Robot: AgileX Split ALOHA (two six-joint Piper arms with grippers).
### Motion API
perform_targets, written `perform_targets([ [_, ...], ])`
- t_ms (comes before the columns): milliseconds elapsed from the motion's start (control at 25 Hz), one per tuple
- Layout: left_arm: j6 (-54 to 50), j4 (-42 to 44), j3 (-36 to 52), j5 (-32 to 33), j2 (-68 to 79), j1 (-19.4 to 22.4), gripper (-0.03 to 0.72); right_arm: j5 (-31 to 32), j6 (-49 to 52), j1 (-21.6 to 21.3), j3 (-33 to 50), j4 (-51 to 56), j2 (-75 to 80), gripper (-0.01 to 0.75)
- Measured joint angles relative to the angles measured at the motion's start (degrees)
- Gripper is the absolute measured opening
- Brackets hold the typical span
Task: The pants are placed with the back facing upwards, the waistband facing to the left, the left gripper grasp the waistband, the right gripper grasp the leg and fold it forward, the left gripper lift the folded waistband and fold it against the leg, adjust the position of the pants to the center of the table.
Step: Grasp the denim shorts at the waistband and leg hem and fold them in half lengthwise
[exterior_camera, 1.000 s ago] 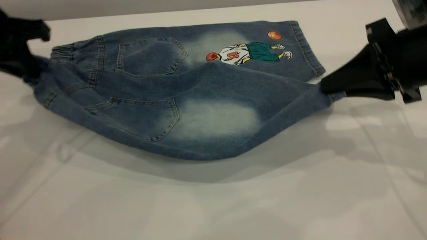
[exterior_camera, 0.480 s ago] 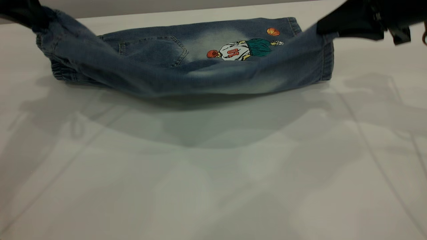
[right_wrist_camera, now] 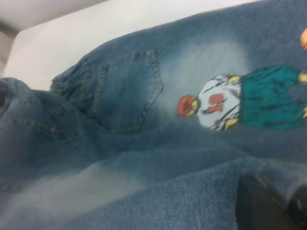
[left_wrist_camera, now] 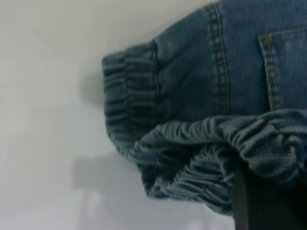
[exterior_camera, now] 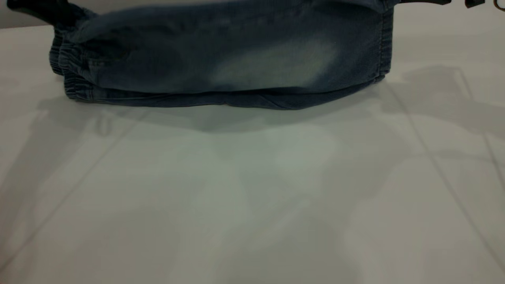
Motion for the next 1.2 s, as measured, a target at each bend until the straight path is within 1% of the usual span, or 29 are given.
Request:
perform_targets([
  [160,1.1,0.0,-5.6,2.5,2.9,0.0,0.114,-0.5,0.0,0.0,-2.9,0.0,2.1,0.017],
  [520,1.1,0.0,-14.9,3.2,9.6,0.0,0.113,-0.9,-0.1,0.0,-10.4,0.1,9.5,0.017],
  [720,1.1,0.0,-15.7,-0.4,12.8,0.0,0.113,-4.3,-0.4,0.0,-13.5,0.2,13.4,0.017],
  [880,1.1,0.0,-15.7,-2.5,14.3,0.0,0.113,-9.2,0.0,0.0,-13.7,-0.5,14.2,0.017],
  [1040,1.1,0.1,-15.7,1.0,14.8,0.0,0.113,-9.9,2.4,0.0,-13.7,-3.9,14.2,0.017],
  [1120,1.2,0.3,-15.7,2.9,14.9,0.0,0.113,-9.0,3.2,0.0,-13.7,-5.7,14.2,0.019],
  [1200,1.2,1.4,-15.7,3.3,15.0,0.0,0.113,-8.2,3.4,0.0,-13.7,-6.2,14.2,0.031],
])
